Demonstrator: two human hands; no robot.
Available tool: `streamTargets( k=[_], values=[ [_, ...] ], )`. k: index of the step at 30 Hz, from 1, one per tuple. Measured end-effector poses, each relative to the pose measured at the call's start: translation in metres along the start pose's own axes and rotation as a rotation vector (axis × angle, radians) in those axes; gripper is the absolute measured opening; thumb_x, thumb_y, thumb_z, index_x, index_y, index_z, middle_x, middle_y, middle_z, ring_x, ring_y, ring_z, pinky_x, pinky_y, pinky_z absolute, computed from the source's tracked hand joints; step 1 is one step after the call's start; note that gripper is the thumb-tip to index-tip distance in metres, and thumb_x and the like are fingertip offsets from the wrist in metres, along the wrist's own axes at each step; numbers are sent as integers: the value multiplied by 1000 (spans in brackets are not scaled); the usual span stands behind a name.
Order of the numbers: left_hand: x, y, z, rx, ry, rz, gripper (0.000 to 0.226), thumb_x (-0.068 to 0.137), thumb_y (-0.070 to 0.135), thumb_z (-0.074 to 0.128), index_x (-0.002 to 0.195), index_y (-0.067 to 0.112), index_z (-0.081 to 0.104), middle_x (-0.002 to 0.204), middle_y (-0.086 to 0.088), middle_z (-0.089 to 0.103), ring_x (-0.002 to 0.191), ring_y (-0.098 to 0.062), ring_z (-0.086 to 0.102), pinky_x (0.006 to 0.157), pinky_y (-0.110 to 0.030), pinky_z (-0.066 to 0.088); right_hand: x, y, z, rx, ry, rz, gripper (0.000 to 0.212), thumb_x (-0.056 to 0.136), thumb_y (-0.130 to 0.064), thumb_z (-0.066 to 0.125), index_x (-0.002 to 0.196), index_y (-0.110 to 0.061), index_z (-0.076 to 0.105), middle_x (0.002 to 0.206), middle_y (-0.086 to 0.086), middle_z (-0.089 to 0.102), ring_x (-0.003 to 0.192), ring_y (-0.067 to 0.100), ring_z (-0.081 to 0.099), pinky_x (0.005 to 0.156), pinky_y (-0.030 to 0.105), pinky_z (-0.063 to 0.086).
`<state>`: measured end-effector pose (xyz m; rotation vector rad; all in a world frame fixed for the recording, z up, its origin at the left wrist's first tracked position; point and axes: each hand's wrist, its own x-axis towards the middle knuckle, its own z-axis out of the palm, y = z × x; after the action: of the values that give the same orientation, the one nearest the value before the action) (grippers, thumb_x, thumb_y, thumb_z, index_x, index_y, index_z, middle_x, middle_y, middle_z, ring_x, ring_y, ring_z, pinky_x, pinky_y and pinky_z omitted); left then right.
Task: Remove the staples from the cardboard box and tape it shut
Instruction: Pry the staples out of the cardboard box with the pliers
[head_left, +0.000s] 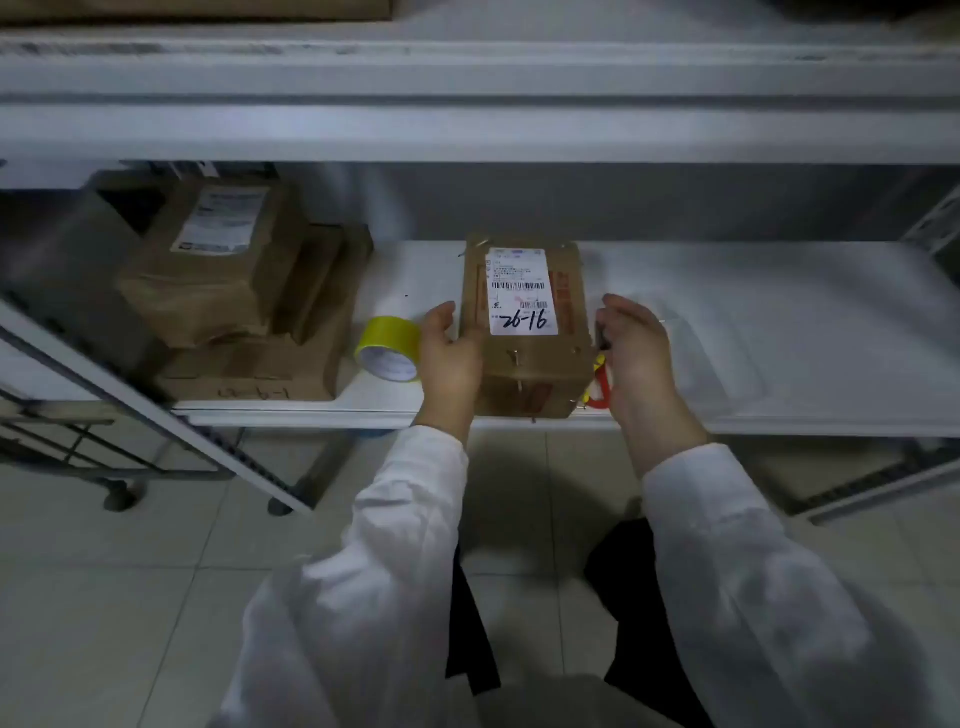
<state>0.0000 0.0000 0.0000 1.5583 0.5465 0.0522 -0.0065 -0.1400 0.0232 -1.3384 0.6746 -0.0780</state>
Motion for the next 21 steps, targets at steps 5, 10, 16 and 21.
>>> streamTargets(
  k=[5, 10, 16, 21],
  values=[
    [10, -6, 5, 51, -41, -28, 57, 90, 23, 58, 141, 8, 36, 143, -10, 45, 129, -28, 46, 110, -42, 36, 10, 13, 4, -169, -79, 117, 45, 95, -25, 53, 138, -26, 43, 138, 0, 49, 127, 25, 45, 96, 33, 37],
    [15, -10, 8, 100, -77, 55, 8, 90, 10, 56, 96, 5, 55, 110, -22, 65, 90, -29, 60, 78, -29, 44, 12, 21, 4, -294, -141, 155, 55, 95, -39, 50, 144, -20, 36, 140, -1, 47, 131, 25, 41, 102, 40, 38],
    [7, -10, 2, 96, -89, 96, 24, 88, 2, 54, 104, 19, 55, 101, -2, 64, 95, -21, 59, 90, -35, 49, 8, 22, -2, -264, -153, 109, 31, 96, -25, 53, 126, -21, 56, 116, -2, 60, 110, 24, 53, 94, 41, 44],
    [2, -11, -5, 45, -101, 95, 28, 82, 4, 59, 105, 20, 59, 104, -5, 67, 103, -25, 61, 95, -39, 49, 3, 23, -7, -164, -144, 63, 25, 91, -6, 56, 108, -23, 61, 111, 1, 63, 109, 26, 56, 99, 46, 44]
  ],
)
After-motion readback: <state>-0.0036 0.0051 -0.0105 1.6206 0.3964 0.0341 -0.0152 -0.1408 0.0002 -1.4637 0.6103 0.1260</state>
